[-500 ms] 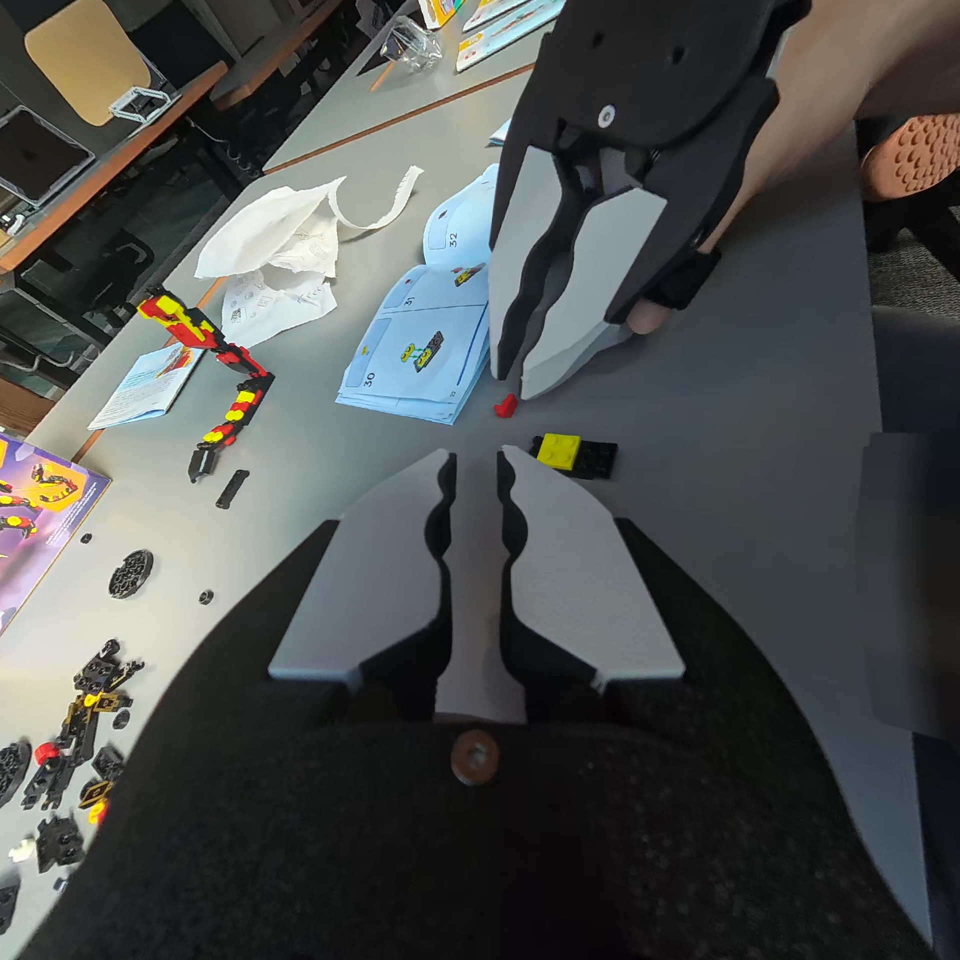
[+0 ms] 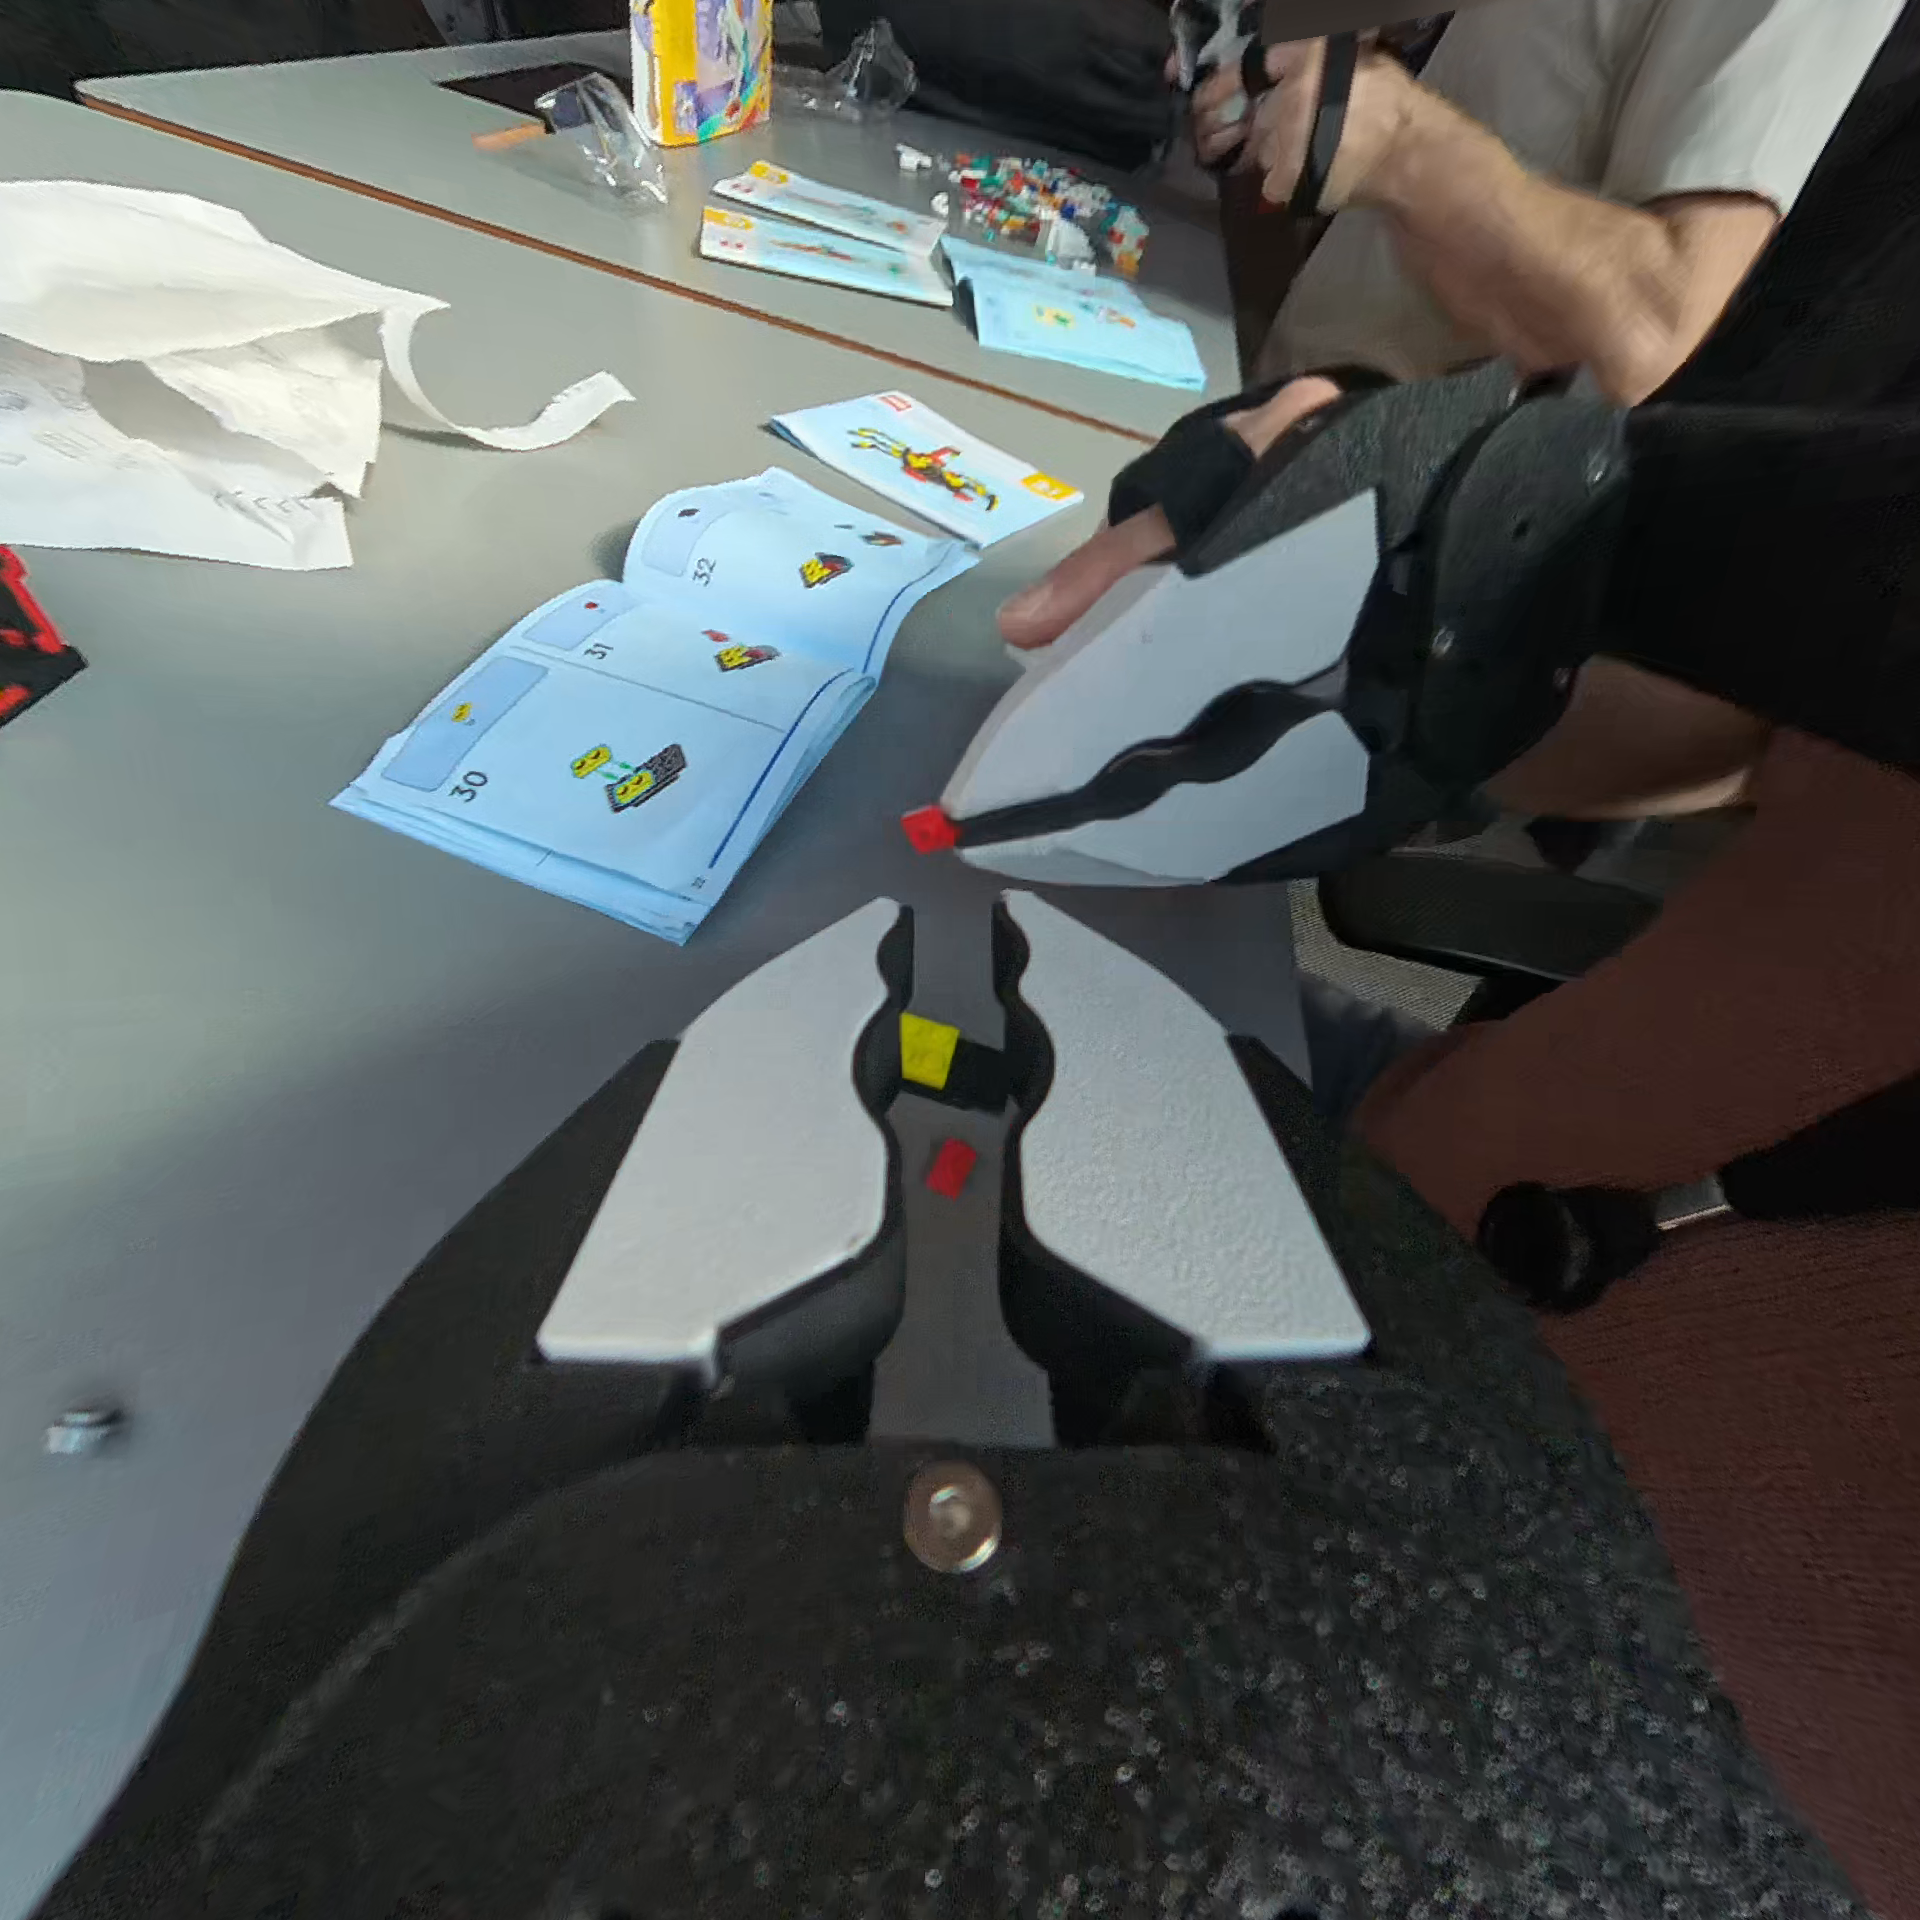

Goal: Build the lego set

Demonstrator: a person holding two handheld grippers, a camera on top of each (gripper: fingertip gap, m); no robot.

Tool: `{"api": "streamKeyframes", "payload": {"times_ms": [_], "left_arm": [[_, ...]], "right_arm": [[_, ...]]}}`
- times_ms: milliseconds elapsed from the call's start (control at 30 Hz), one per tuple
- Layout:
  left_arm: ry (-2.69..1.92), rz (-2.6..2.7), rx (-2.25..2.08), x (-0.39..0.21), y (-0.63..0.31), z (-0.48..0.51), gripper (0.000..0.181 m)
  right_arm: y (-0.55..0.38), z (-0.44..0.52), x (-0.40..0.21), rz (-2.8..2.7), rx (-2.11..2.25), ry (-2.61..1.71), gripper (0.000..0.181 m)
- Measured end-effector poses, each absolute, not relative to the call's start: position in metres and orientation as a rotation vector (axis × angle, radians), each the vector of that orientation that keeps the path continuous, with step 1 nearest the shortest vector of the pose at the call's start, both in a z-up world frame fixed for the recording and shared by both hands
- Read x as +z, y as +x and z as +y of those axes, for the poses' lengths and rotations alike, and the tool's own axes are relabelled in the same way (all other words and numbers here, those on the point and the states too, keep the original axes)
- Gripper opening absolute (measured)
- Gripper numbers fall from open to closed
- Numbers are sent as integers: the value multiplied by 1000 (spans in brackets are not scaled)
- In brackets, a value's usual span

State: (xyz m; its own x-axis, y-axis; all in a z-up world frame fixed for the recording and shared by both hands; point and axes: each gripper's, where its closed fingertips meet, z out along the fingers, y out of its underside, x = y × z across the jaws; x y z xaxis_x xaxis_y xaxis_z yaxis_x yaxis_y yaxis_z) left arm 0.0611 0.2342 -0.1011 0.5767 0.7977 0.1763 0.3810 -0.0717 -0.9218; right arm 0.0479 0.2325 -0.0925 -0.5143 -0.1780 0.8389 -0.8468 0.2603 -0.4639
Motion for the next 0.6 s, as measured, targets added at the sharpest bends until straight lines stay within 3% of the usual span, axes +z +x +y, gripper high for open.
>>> {"api": "streamKeyframes", "payload": {"times_ms": [33,200,600], "left_arm": [[-1626,-962,394,-93,61,237,14],[-1532,-867,321,-72,60,242,12],[-1494,-804,207,-71,67,255,12]], "right_arm": [[56,233,-89,-1766,1290,1001,3],[68,238,-73,-1508,1354,1084,2],[70,240,-68,-1481,1445,1122,3]]}}
